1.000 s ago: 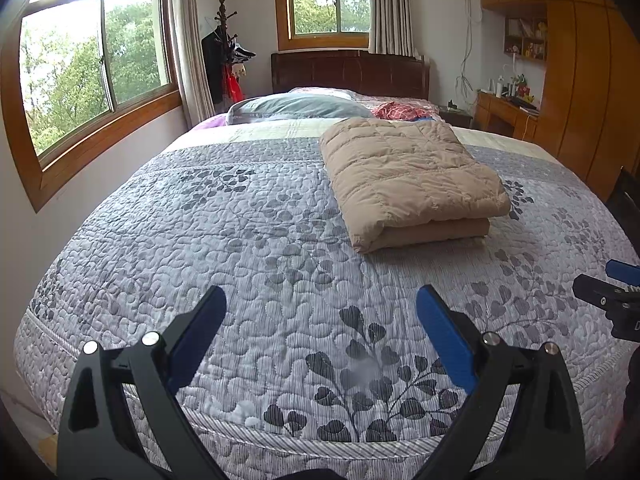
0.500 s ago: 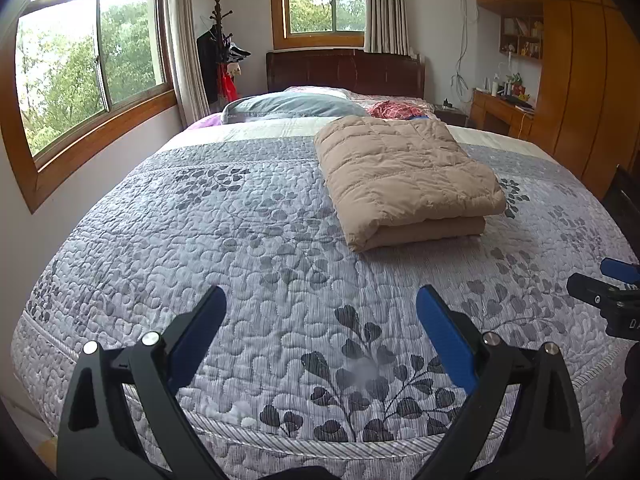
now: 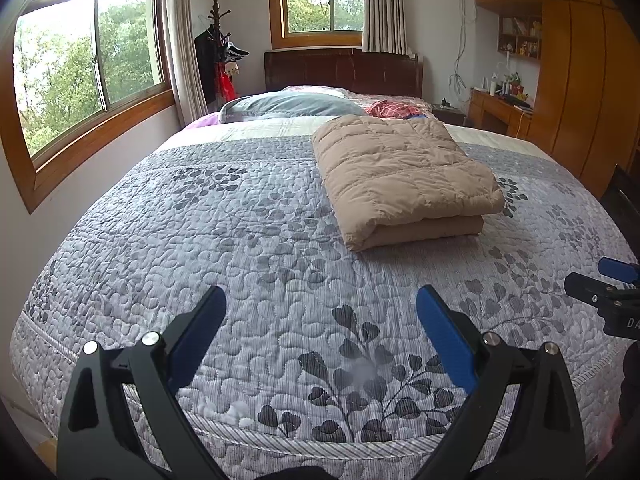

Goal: Fold large clothes

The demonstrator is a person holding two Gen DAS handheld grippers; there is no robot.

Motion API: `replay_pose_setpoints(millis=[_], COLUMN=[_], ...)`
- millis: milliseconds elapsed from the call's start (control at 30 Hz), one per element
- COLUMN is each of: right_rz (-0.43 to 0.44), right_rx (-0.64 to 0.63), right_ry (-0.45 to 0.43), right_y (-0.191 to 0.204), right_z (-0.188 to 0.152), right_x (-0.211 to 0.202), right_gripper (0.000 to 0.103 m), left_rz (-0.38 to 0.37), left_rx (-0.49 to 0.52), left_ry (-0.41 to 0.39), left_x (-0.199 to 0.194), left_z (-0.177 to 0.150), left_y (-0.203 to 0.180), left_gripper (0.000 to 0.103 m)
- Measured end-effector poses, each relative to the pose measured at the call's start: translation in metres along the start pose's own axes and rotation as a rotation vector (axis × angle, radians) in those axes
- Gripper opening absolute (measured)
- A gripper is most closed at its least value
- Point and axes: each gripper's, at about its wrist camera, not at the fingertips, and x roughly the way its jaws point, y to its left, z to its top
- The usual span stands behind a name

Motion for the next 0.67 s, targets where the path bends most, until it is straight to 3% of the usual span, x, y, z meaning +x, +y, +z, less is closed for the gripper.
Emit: replay_pose_setpoints(millis=[667], right_rz=[0.006], right_rx=[-0.010], right_ry=[0.010], right_y=[-0.0024], right_z=[0.0004], right_x=[0.0054], right_gripper=[0.099], left_rz=[-0.001], left_rx=[0.000], left_ry=[0.005], left_x=[0.0019], left_z=[0.0001], left_y=[-0.0002], left_gripper=[0.095])
